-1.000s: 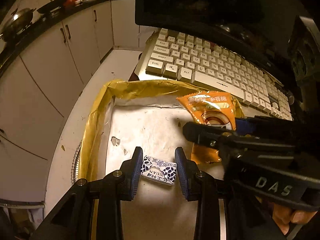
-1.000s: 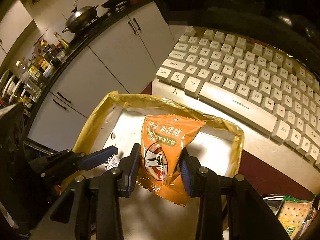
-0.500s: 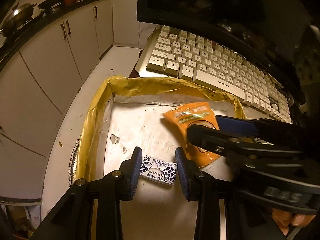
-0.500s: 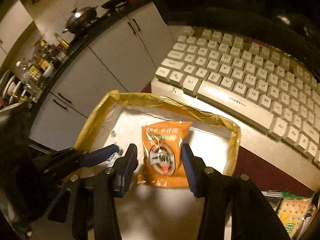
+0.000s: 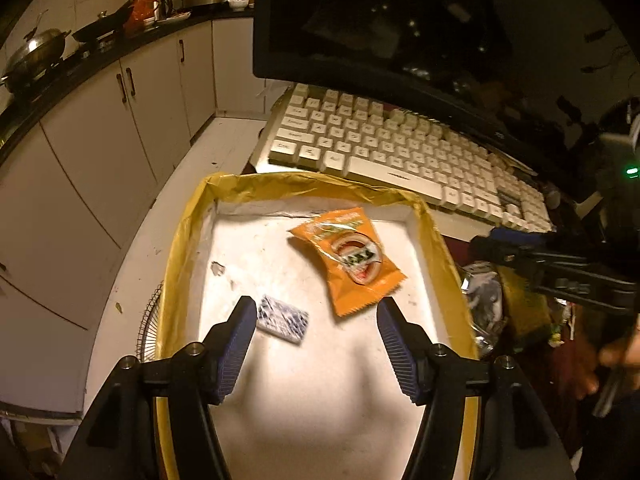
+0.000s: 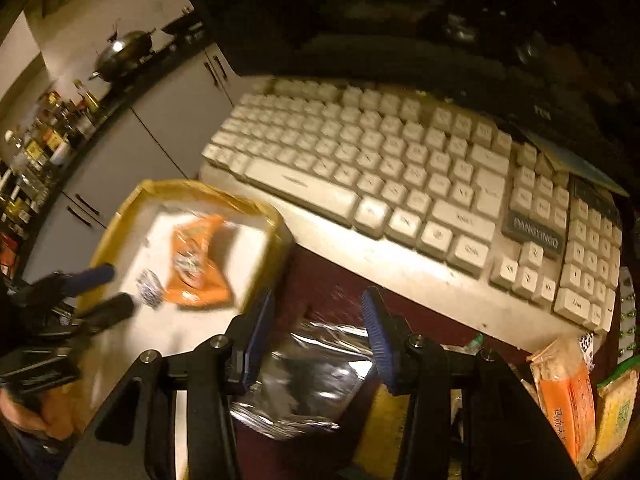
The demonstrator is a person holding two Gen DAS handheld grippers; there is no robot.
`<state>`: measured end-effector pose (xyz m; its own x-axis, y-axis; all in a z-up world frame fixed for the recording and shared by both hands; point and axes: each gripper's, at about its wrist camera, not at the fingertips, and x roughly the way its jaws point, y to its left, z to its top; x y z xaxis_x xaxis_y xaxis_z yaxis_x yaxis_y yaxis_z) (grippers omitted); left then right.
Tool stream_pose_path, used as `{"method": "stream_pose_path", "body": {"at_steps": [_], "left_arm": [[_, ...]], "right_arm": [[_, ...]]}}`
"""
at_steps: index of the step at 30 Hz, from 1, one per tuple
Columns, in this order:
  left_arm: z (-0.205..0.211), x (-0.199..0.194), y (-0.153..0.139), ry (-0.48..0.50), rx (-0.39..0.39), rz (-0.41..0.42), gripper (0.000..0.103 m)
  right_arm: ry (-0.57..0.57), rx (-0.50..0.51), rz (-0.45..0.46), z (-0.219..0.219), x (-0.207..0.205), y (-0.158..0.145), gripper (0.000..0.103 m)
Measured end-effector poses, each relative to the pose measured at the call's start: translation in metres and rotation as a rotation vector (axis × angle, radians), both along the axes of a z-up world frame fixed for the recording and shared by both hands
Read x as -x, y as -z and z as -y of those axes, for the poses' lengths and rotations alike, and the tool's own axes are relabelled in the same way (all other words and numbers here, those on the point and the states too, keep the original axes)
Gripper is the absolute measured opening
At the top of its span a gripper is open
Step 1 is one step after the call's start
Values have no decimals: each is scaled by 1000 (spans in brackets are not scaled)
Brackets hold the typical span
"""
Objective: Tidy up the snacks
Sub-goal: 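Return the left tool to the pile and grasp the silver foil bag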
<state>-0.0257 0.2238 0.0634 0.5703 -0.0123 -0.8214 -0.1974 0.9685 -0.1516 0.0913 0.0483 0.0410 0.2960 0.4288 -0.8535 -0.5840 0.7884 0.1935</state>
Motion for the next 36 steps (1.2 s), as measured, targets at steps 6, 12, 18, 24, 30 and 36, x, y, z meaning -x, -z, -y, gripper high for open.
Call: {"method": "stream_pose_path", "body": {"at_steps": [6, 12, 18, 24, 30, 36], "left_arm": [[23, 14, -13, 45, 1, 35, 66], [50, 23, -19, 93, -6, 53, 66], [87, 40, -24, 165, 16, 86, 66], [135, 53, -26, 268, 37, 89, 66], [173, 50, -15, 314, 58, 60, 73], [201, 34, 14, 290, 80, -34, 73]], "right_arm": [[-73, 90, 9, -13, 5, 21, 45], [-168, 191, 64, -5, 33, 23, 45], [-180, 209, 105, 41, 75, 16, 45], [-67, -89, 113, 124, 109, -25, 46], [140, -254, 164, 196, 122, -34, 53], [197, -349, 143, 233, 125, -26, 53]]}}
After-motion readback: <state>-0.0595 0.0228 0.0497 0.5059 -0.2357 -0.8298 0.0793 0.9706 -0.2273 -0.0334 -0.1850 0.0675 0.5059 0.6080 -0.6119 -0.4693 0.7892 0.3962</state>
